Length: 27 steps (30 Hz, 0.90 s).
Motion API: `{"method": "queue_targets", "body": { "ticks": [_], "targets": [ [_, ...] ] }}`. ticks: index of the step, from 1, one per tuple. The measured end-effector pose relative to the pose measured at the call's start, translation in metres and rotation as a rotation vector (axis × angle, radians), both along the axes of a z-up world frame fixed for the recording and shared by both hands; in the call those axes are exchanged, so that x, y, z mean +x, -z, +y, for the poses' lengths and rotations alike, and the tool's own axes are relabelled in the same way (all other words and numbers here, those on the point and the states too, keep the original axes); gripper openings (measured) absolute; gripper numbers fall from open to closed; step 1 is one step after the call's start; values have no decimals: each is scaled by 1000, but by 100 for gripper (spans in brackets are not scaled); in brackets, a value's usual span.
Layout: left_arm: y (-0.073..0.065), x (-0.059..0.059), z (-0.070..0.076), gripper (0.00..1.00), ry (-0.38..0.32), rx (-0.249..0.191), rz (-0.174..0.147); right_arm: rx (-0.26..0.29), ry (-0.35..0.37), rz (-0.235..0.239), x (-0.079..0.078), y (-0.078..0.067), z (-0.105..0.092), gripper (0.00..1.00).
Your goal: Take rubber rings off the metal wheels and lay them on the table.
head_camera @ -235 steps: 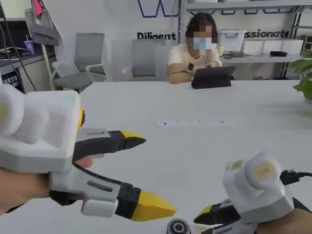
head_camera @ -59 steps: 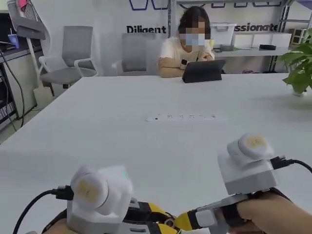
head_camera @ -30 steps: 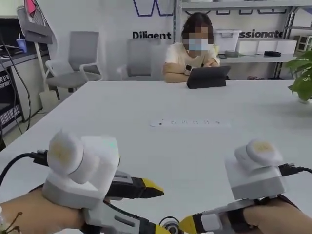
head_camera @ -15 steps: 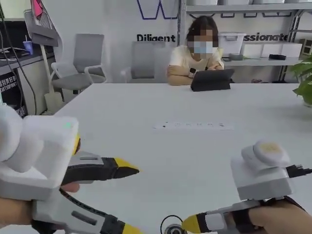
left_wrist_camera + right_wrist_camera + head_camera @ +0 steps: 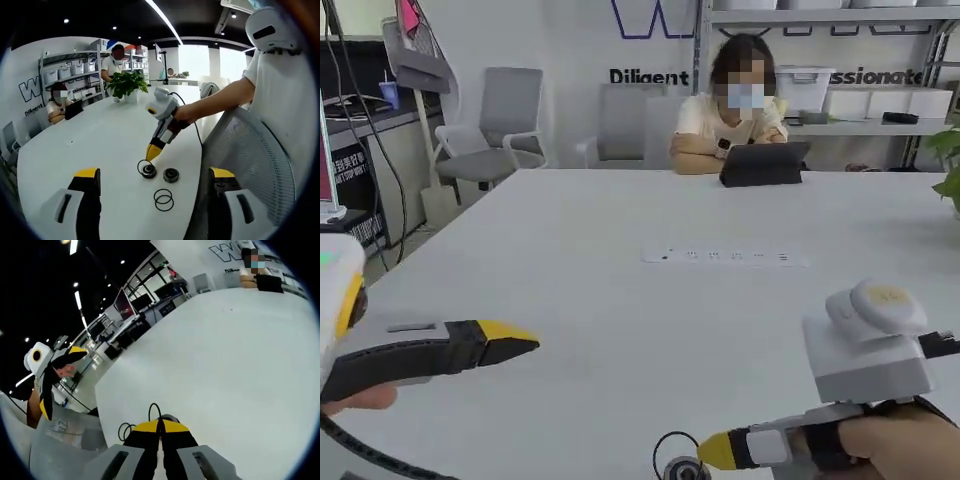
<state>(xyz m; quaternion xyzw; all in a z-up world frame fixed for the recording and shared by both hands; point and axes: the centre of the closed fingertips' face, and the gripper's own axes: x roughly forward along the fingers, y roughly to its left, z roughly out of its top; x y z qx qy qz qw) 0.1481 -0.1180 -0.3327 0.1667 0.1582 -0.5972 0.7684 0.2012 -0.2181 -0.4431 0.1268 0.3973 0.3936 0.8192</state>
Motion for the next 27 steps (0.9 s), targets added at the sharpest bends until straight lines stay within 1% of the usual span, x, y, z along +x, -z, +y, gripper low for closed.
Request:
{"method": "queue_targets", "body": {
  "ticks": [5,10,11,12,13,15,19,25,27],
  "targets": [
    [4,-7,12,88,-36,-12,15,3,-18,-9,-2,-4,5,0],
    [13,-16,20,88,-69,-38,58,2,-38,-17,-4,-7,10,0],
    [18,-18,22,88,-78,-37,72,2,-42,-20,-4,-7,12,0],
    [20,-19,23,89,-81,-36,78,2,-45,-21,-5,-8,12,0],
    [25,-21,26,89,-91,-30,90,2,-48,-22,-5,-9,13,0],
    [31,-23,30,89,-105,-22,101,4,-54,-24,-6,-10,15,0],
    [37,-27,34,90,-128,-28,128,20,-64,-28,-7,-16,20,0],
    [42,-31,38,93,-141,-23,155,34,-84,-39,-11,-23,28,0],
    [45,-33,39,95,-141,-20,173,35,-92,-46,-12,-25,31,0]
  ]
}}
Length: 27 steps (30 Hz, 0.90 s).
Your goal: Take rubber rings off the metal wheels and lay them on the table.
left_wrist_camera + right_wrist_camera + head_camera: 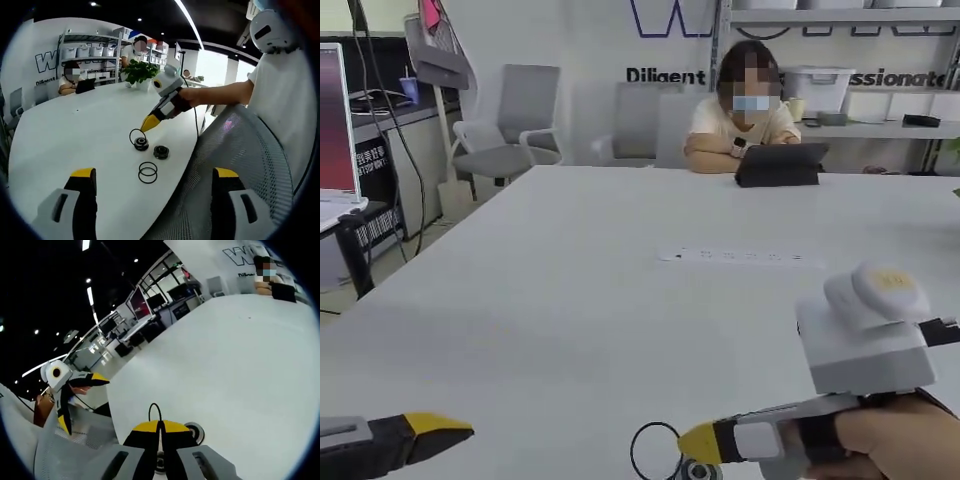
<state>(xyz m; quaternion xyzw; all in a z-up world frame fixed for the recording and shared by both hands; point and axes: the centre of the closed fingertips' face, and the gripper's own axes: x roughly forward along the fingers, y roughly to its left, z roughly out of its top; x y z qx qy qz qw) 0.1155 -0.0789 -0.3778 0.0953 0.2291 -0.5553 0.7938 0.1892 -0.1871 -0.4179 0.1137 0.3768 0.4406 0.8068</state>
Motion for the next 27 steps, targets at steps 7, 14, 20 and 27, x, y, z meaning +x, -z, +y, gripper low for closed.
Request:
{"method": "queue_targets", "body": {
  "ticks": [7,14,20,27],
  "targets": [
    [6,-4,6,95,-3,16,24,8,-30,-9,-4,-5,8,0],
    [7,-5,13,95,-17,20,35,10,-58,-10,-9,-7,16,0],
    [8,-7,16,95,-24,15,50,2,-87,-2,-16,-5,24,0],
    [9,-9,15,95,-17,15,56,-18,-136,15,-27,3,34,0]
  ]
}}
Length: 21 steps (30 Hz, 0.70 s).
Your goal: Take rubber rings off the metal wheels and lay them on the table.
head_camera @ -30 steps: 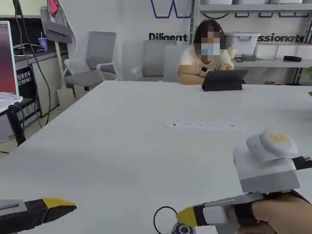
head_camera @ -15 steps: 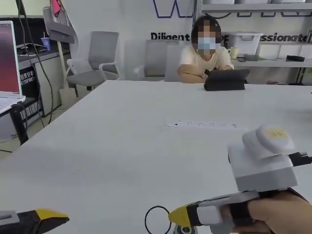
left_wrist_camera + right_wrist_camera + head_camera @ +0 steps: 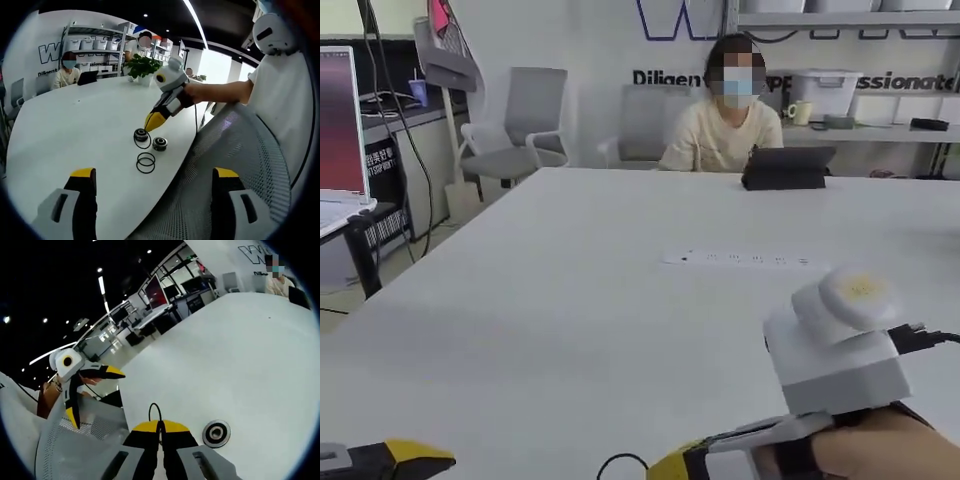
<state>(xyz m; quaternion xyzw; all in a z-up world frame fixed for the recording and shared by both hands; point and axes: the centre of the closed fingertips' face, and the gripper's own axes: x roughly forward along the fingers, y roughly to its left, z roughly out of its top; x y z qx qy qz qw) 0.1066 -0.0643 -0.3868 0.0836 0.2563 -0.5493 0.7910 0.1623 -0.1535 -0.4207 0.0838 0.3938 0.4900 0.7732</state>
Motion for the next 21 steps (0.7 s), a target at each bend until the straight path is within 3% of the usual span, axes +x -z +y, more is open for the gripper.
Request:
{"method": "queue_targets", "body": {
  "ticks": [21],
  "targets": [
    [-1,0,-1,95,-3,-1,1,-143,-135,46,-29,39,5,0]
  ]
}}
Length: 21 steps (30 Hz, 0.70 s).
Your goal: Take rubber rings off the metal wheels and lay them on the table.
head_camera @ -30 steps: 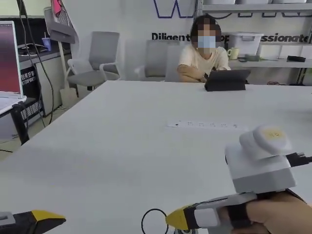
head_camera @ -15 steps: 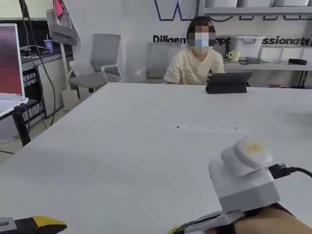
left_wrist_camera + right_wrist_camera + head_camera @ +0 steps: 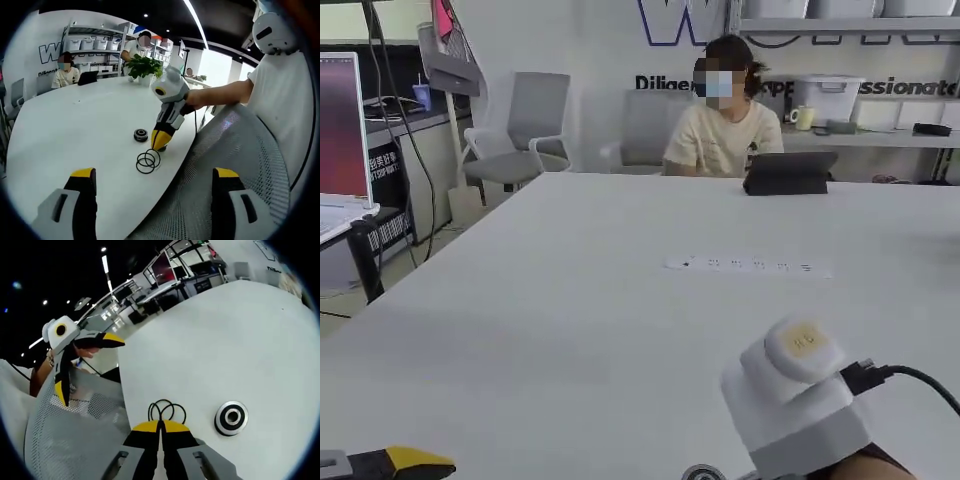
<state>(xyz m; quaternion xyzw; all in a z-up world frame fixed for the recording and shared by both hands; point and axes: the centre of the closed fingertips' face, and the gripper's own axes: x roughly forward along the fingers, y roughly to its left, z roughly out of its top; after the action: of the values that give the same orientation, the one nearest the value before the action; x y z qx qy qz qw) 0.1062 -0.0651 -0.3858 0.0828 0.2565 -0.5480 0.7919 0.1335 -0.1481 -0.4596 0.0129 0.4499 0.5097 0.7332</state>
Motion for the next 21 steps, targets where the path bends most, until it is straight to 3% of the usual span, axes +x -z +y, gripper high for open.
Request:
{"method": "queue_targets", "body": {
  "ticks": [9,13,21],
  "targets": [
    [0,1,1,95,-8,-4,2,-66,-45,-26,-4,11,-3,0],
    [0,1,1,95,-10,-5,0,-97,-65,-61,-4,14,-5,0],
    [0,2,2,94,-16,-3,-2,-104,-64,-81,-1,13,-6,3]
  ]
}}
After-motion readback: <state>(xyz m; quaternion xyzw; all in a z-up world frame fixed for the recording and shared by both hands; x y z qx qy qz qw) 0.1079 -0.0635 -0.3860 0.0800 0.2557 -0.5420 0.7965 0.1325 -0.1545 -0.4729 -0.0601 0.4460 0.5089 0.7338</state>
